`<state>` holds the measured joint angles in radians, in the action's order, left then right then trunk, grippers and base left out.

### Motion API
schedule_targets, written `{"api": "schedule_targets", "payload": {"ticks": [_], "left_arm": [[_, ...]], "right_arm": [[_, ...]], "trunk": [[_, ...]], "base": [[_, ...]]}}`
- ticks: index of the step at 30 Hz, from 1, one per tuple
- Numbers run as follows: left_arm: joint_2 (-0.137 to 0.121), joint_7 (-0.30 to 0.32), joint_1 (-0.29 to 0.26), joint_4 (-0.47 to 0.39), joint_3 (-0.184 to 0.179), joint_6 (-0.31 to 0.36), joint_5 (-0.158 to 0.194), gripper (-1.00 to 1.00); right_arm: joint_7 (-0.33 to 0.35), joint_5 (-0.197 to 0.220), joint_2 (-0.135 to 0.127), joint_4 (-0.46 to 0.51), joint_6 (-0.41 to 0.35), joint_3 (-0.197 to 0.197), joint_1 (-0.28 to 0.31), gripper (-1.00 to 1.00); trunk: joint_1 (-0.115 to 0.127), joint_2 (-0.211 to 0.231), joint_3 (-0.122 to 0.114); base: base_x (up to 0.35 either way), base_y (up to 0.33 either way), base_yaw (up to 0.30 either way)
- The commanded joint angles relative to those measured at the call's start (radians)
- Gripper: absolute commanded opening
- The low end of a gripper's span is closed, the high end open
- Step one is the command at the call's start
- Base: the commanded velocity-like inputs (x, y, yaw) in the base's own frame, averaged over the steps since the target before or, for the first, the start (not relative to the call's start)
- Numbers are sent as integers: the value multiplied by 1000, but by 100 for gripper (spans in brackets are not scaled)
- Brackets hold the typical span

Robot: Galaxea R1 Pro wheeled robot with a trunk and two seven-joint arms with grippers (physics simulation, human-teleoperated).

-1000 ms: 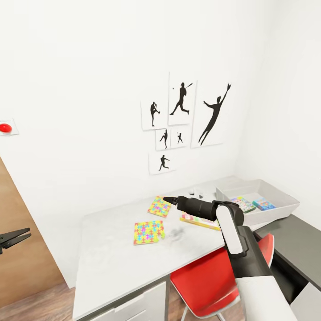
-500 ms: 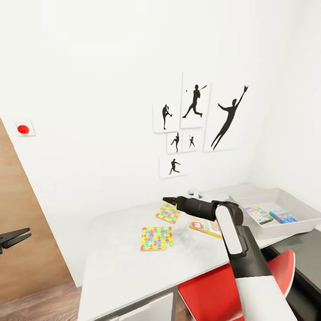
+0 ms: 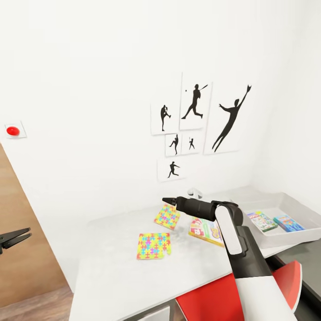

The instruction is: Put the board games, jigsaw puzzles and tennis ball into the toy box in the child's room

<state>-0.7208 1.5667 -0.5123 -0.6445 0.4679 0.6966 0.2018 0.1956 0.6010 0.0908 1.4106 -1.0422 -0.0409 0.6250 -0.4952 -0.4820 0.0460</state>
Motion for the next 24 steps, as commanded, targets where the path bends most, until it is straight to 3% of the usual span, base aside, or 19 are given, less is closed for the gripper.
{"api": "schedule_targets", "payload": {"ticks": [1,24], "left_arm": [[0,4,-1,0,0,11,-1,100],[0,4,-1,0,0,11,-1,100]], "right_arm": [[10,-10,0,0,-4,1,1,100],[10,-10,0,-2,-4,1,1,100]], "trunk": [[-1,-2,2],[-1,-2,2]], "base": [[150,-8,2],[93,34,0]]}}
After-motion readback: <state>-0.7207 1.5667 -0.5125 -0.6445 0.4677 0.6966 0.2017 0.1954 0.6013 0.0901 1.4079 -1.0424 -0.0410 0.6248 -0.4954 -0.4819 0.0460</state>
